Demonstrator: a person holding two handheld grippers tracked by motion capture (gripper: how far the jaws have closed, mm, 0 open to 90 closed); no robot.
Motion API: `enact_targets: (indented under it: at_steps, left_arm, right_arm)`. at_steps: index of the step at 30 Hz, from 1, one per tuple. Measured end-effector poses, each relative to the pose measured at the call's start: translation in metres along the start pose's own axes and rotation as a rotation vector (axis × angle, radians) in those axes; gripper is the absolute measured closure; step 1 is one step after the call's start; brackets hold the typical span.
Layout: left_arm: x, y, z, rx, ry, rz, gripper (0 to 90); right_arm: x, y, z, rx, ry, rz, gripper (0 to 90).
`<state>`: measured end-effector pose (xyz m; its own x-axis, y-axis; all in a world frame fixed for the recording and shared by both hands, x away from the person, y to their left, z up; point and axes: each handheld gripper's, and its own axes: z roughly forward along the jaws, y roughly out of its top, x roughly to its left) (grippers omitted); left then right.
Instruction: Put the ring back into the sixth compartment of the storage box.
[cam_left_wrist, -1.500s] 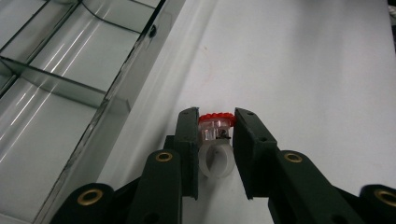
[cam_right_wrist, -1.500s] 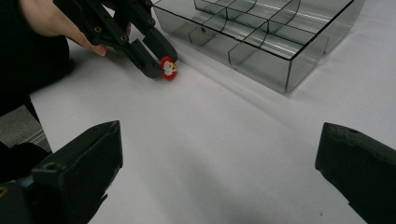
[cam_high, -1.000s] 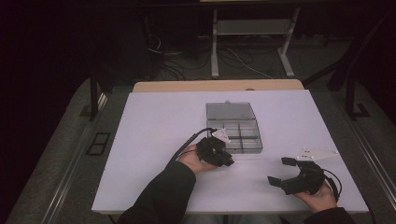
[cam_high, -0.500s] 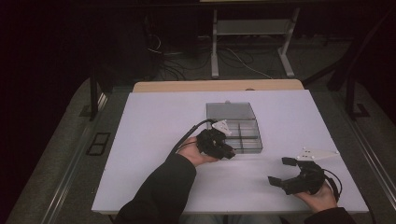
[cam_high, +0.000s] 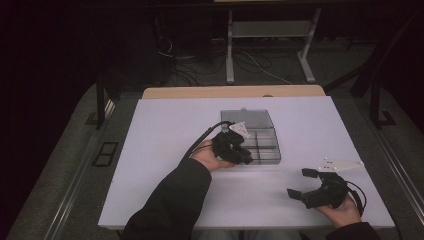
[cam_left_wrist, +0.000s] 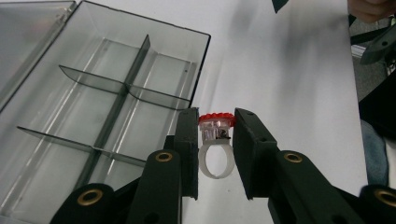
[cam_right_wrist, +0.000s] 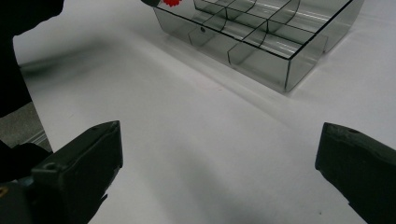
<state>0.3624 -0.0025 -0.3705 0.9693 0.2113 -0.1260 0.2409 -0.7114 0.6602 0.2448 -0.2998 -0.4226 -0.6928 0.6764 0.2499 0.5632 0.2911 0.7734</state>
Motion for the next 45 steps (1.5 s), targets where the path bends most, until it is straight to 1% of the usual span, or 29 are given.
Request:
enact_targets:
  at_steps: [13, 15, 23, 29, 30, 37, 41, 43, 45]
  left_arm:
    - [0.009, 0.017, -0.007, -0.01, 0.015, 0.012, 70.7]
    - [0.012, 0.02, -0.008, -0.013, 0.018, 0.02, 70.7]
    - [0.021, 0.027, -0.007, -0.024, 0.029, -0.001, 70.7]
    - [0.03, 0.029, -0.005, -0.028, 0.038, -0.013, 70.7]
    - [0.031, 0.029, -0.004, -0.032, 0.041, -0.024, 70.7]
    - [0.04, 0.031, -0.002, -0.056, 0.046, -0.042, 70.7]
    - [0.046, 0.034, 0.003, -0.053, 0.055, -0.017, 70.7]
    - [0.047, 0.034, 0.006, -0.053, 0.054, -0.028, 70.7]
    - [0.048, 0.035, 0.009, -0.054, 0.052, -0.052, 70.7]
  right_arm:
    - [0.0, 0.0, 0.0, 0.001, 0.001, 0.001, 0.7]
    - [0.0, 0.0, 0.0, -0.001, 0.001, 0.0, 0.7]
    - [-0.001, 0.0, -0.001, -0.003, 0.0, 0.001, 0.7]
    - [-0.001, 0.0, -0.001, -0.003, 0.002, 0.003, 0.7]
    - [-0.001, 0.0, -0.001, -0.003, 0.002, 0.003, 0.7]
    - [-0.001, 0.0, -0.001, -0.002, 0.004, 0.004, 0.7]
    - [-0.002, 0.0, -0.001, -0.002, 0.003, 0.002, 0.7]
    - [-0.002, 0.0, -0.001, -0.003, 0.003, 0.003, 0.7]
    - [-0.002, 0.0, -0.001, -0.002, 0.002, 0.002, 0.7]
